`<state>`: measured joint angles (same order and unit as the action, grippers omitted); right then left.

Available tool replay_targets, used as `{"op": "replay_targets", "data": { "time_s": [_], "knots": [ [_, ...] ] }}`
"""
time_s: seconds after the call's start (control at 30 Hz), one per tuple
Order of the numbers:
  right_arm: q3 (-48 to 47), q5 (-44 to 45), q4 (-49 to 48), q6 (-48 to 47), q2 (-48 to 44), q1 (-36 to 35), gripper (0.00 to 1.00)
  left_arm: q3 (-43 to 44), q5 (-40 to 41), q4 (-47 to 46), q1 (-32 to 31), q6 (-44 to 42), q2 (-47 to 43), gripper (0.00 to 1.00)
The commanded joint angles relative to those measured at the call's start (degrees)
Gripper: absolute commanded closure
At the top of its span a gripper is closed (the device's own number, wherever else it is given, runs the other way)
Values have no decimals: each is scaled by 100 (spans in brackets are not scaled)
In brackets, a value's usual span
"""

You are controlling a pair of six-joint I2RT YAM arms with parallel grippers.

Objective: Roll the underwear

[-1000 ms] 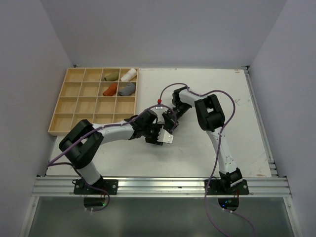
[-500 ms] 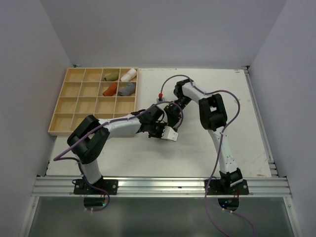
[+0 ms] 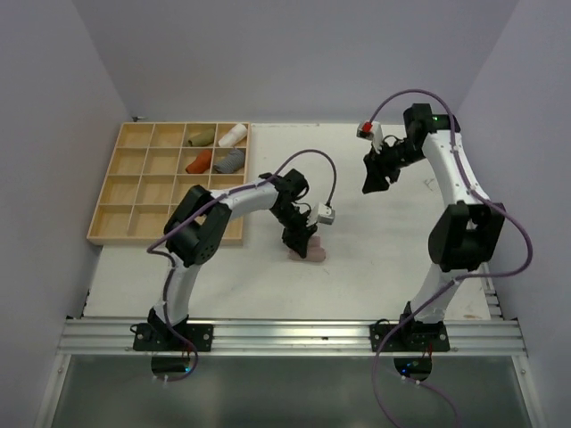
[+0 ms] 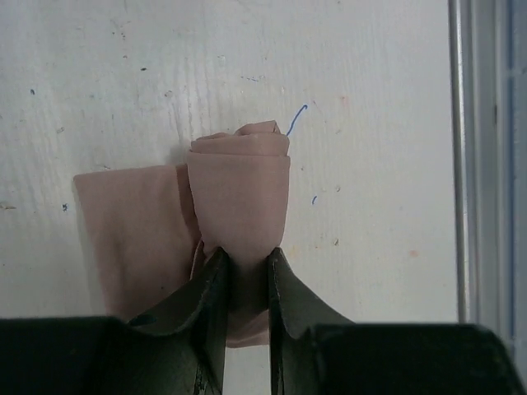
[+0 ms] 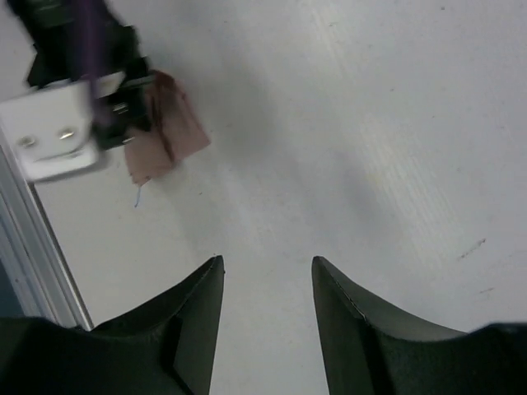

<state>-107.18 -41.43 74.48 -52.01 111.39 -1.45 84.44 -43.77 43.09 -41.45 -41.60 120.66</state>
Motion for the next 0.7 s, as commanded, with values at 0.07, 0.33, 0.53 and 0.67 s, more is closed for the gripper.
{"op": "replay_targets", "data": {
  "time_s": [0.07, 0.33, 0.53, 0.67],
  "knots": [
    [1827, 153, -109, -704, -1663, -443, 49, 1159, -79, 2147, 523, -110, 2159, 76],
    [4080, 784, -2461, -486, -2781, -2243, 42, 2709, -351, 3056, 876, -682, 3341, 73],
    [4495, 1330, -4186, -371, -2228, -3325, 41, 2314, -404, 2837, 884, -682, 3245, 70],
    [4521, 1296, -4371, -564, -1868, -3537, 40, 2112, -396, 2626, 893, -586, 3104, 66]
  ]
}}
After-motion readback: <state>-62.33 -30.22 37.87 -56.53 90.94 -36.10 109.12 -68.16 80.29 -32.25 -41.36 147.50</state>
